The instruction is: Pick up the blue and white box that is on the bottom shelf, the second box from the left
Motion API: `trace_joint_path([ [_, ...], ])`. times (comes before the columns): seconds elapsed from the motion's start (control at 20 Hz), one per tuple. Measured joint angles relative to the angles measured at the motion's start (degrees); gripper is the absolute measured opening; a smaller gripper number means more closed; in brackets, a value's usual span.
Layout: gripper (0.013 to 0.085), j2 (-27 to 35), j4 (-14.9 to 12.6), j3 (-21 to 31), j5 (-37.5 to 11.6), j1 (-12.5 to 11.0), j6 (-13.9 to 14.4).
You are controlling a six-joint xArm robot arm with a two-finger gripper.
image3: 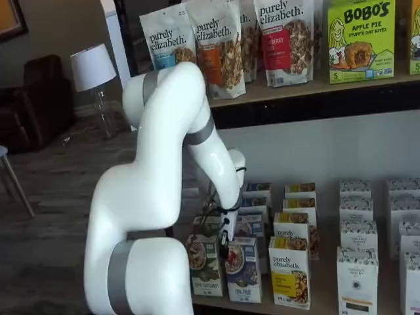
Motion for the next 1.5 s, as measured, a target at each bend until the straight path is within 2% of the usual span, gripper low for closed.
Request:
trace_joint_path([
  [0.15, 0.0850, 0.80, -0.53, -1.37, -0.03, -0.27, 0.37],
  [0.65, 0.0850, 4.41, -5.21, -6.50, 1.00, -1.21, 4.02],
  [1.5, 0.0850, 10.18, -10.31, -13.55, 1.99, -1.80, 8.24],
])
